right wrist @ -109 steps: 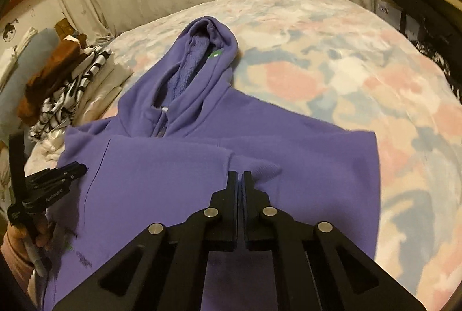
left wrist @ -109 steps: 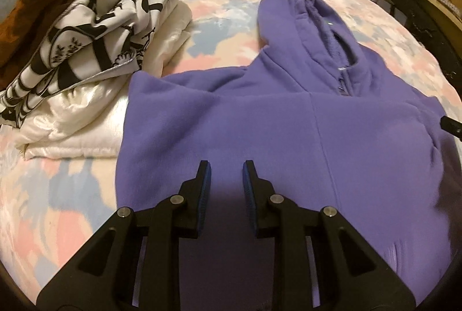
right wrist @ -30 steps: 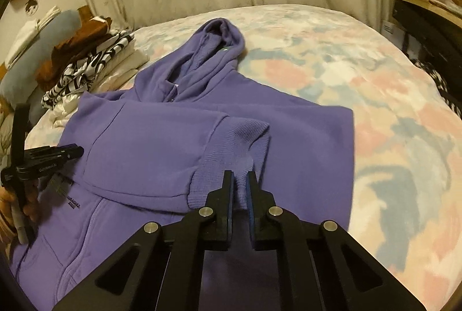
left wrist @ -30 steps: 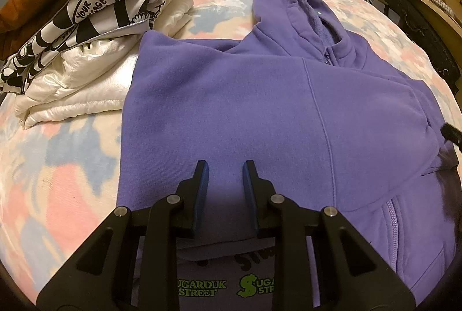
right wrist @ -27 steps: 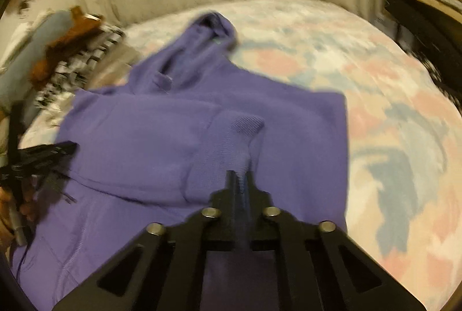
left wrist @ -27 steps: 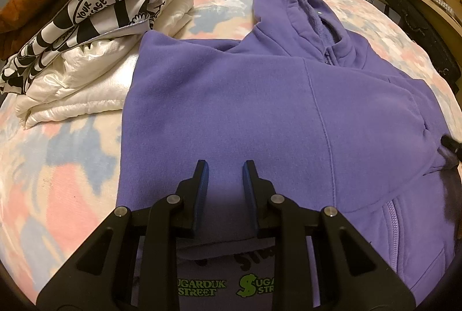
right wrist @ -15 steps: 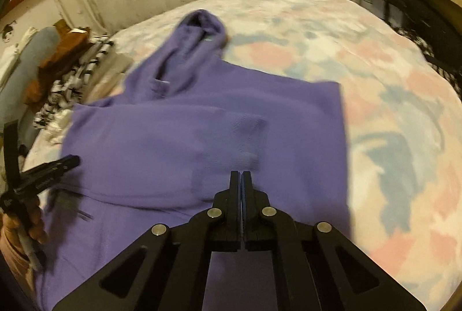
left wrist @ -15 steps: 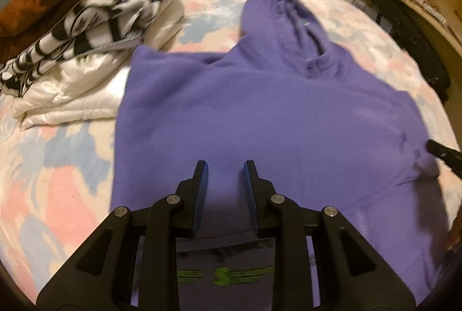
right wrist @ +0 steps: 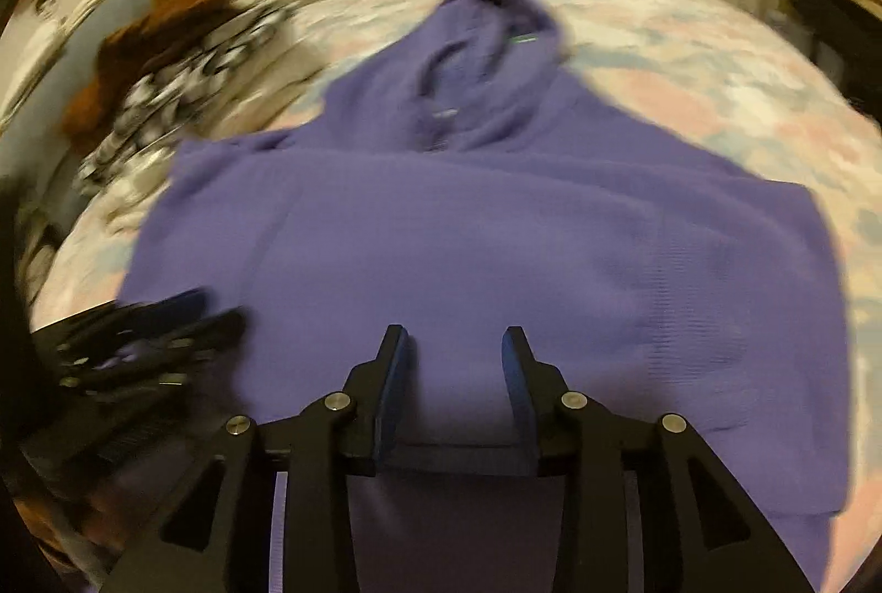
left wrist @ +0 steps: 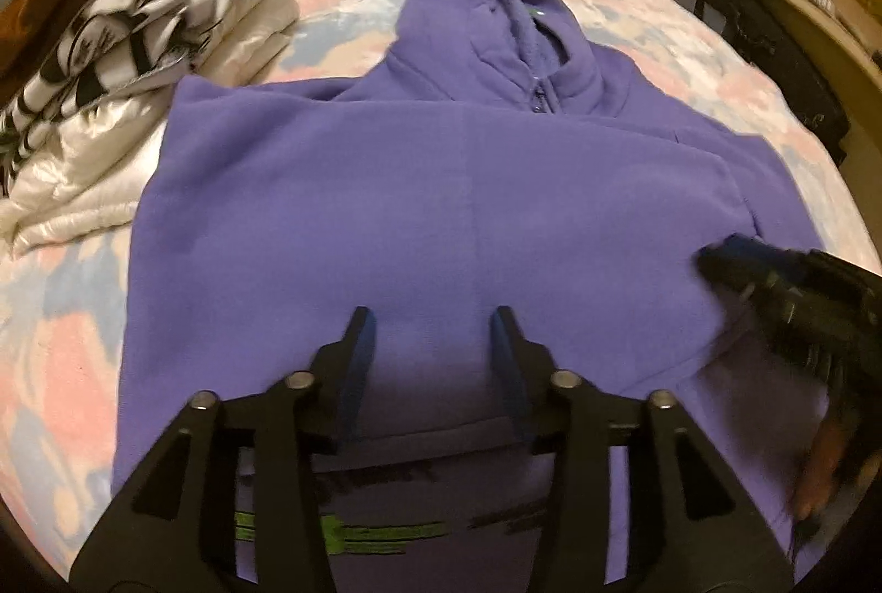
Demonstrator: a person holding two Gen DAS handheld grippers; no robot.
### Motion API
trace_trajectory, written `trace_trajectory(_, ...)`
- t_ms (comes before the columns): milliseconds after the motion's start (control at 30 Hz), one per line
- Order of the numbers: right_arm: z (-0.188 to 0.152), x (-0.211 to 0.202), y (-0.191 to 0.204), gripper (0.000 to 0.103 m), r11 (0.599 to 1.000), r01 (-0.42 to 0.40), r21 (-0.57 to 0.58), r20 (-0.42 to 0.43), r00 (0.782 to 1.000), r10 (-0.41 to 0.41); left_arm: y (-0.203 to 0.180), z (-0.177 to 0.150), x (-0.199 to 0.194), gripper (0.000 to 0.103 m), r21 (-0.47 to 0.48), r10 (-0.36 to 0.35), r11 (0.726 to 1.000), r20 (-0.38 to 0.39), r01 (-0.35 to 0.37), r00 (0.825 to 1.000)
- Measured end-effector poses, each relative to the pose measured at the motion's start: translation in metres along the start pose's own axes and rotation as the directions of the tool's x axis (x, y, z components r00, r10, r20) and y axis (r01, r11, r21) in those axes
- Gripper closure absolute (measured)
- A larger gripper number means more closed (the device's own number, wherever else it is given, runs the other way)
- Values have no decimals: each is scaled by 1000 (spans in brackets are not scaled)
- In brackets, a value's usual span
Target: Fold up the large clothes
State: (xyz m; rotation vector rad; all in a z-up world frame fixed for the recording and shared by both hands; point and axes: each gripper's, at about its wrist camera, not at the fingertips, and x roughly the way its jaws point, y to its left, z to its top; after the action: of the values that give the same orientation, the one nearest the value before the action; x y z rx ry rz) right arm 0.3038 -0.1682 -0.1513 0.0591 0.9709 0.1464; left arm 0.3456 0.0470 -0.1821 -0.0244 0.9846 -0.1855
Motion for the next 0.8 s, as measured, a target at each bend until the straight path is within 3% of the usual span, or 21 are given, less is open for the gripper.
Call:
trace_trajectory(33,-1,-3,-16,69,999,29,31,10,1000,-29,6,-1,-1,51,-13,-15,1000,0,15,1000)
trace_trajectory(67,-2,-4,-29,77,998,1,55,13,1000,-1,14,-2,-2,51,-27,-13,1000,-3,13,1000)
trace_trajectory(133,-6,-9,-49,87,993,-57,100,4,998,57,26,-4,-5,51,-30,73,997,-1,-73,997)
trace_trajectory(167,-8,-13,-52,87,993,-65,102,6,998,65,33,-6,-7,51,-35,65,997,-3,-65,998)
trace_trajectory(233,-11,-21,-49,87,995,-54,80,8,999,54,43,-8,-13,51,-59,39,997,-7,-39,999)
trace_trajectory(333,-13,-32,-38,83,999,-8,52,18,1000,7,48,-10,-24,51,-66,60,996,-3,-60,998)
trace_trajectory(467,-13,-49,-52,83,996,-37,82,21,999,35,46,-12,-42,51,-71,69,995,9,-68,998)
trace_trajectory(667,-18,-93,-43,82,995,-43,90,59,998,38,36,-20,-92,49,-61,70,996,52,-66,996)
trace_trajectory(800,-27,-139,-38,73,994,-58,95,104,993,48,29,-30,-129,43,-59,71,996,77,-66,995)
